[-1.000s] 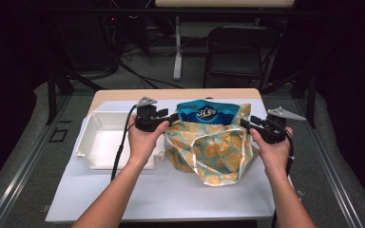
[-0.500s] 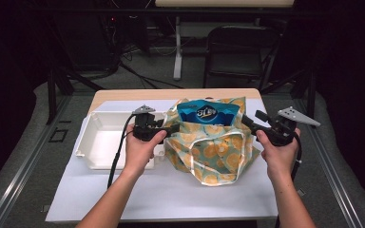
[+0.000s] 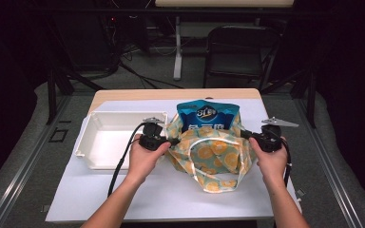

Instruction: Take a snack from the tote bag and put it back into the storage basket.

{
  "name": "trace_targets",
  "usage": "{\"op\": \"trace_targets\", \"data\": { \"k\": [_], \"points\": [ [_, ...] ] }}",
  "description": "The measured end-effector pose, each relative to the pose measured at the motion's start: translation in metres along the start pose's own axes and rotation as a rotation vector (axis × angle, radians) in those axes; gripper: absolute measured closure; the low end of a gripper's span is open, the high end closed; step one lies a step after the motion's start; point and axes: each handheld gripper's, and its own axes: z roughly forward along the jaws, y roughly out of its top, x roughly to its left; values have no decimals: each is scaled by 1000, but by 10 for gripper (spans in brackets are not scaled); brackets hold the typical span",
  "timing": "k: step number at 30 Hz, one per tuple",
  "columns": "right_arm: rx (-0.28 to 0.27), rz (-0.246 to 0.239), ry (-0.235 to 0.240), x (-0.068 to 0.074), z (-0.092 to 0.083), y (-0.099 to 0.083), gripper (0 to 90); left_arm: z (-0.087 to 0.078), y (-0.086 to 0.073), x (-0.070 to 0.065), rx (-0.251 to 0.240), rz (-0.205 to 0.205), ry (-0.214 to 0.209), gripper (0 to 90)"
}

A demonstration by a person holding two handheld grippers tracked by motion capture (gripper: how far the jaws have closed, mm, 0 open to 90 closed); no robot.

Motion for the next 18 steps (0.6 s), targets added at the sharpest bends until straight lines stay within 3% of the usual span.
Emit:
{"op": "trace_targets", "data": {
  "k": [2,5,9,12,13,15,16,18],
  "points": [
    [35,-18,-25,-1,6,-7,897,3,-3,-3,-1,18,26,803],
    [57,-9,-49,-5,12,-19,897,3,-10,-7,-5,45,58,802],
    [76,1,-52,-11,15,-32,898,2,-16,-22,-10,155,154,802],
    [98,-1,-46,-13,16,-38,885,3,-19,-28,-9,180,182,782],
    [90,3,-40,-12,15,-38,856,4,-21,-28,-17,180,196,757],
    [48,-18,-49,-10,9,-37,712,3,-25,-30,-48,207,250,659],
    [6,-27,-64,-7,4,-37,677,0,-27,-31,-66,214,259,616],
    [-61,-45,-48,-3,-9,-37,579,-6,-31,-33,-121,204,249,547]
  ]
}}
